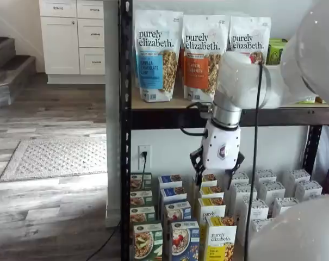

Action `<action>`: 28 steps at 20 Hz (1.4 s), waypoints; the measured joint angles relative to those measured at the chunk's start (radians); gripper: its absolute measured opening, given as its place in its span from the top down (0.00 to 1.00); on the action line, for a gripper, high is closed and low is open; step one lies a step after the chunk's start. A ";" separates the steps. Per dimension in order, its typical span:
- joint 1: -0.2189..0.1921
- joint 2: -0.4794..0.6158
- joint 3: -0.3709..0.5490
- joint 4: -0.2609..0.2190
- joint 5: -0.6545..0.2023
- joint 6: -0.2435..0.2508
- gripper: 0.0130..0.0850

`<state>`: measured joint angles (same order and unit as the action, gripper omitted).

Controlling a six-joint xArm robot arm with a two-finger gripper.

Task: Pick up the blue and white box that is on the bottom shelf, the second box from the left

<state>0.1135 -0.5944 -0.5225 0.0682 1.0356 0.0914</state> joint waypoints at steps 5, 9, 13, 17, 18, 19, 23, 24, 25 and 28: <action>0.020 0.072 0.035 -0.008 -0.128 0.017 0.00; 0.034 0.138 0.050 -0.034 -0.215 0.044 0.00; 0.039 0.204 0.060 -0.047 -0.302 0.056 0.00; 0.042 0.268 0.061 -0.056 -0.375 0.064 0.00; 0.042 0.285 0.060 -0.051 -0.394 0.059 0.00; 0.041 0.300 0.059 -0.045 -0.410 0.054 0.00; 0.037 0.369 0.037 -0.031 -0.444 0.037 0.00; 0.034 0.389 0.030 -0.022 -0.453 0.027 0.00; 0.031 0.408 0.023 -0.012 -0.463 0.015 0.00; 0.020 0.457 0.005 -0.003 -0.489 -0.005 0.00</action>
<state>0.1330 -0.1377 -0.5175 0.0653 0.5468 0.0868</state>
